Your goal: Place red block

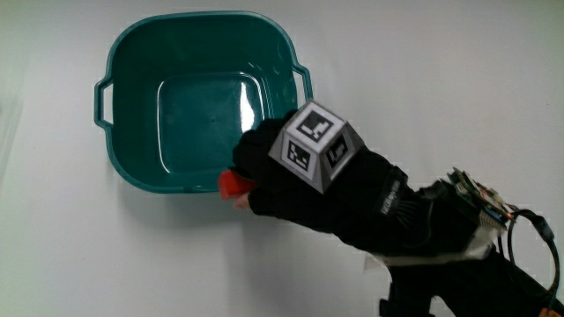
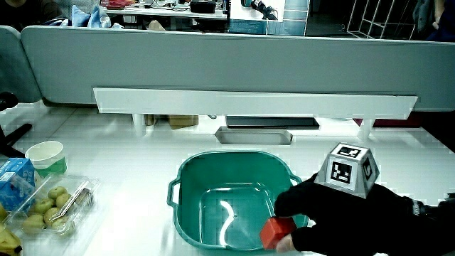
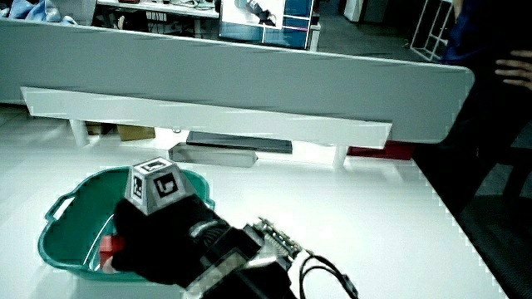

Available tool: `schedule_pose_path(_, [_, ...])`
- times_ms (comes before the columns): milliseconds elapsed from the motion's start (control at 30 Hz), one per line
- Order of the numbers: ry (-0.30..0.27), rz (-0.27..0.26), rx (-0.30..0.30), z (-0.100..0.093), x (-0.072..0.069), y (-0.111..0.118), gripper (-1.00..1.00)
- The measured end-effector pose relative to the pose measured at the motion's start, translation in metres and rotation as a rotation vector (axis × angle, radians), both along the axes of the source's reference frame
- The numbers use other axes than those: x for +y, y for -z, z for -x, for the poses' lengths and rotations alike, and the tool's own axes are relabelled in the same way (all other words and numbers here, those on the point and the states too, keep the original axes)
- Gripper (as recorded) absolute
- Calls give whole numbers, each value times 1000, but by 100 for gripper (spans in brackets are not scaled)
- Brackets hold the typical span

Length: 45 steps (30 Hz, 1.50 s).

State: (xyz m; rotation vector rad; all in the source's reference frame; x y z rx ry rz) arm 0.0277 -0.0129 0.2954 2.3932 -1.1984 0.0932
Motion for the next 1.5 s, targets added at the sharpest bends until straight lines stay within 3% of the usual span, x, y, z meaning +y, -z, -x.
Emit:
schedule_pose_path(67, [-10,27,-30,-5,4,2,0])
schedule_pose_path(167, [0,3,-82,-10,11,0,0])
schedule_pose_path(267, [3,18,-114,-12,18,-3,0])
schedule_pose_path(600, [70,155,7,-10,43,-29,0])
schedule_pose_path(633, [63,95,-8,-10,45,-29,0])
schedule_pose_path(867, [94,124,15,-6,58,-45,0])
schedule_pose_path(1267, [139,119,105,5,75,-74,0])
schedule_pose_path(1500, [160,124,126,9,82,-83,0])
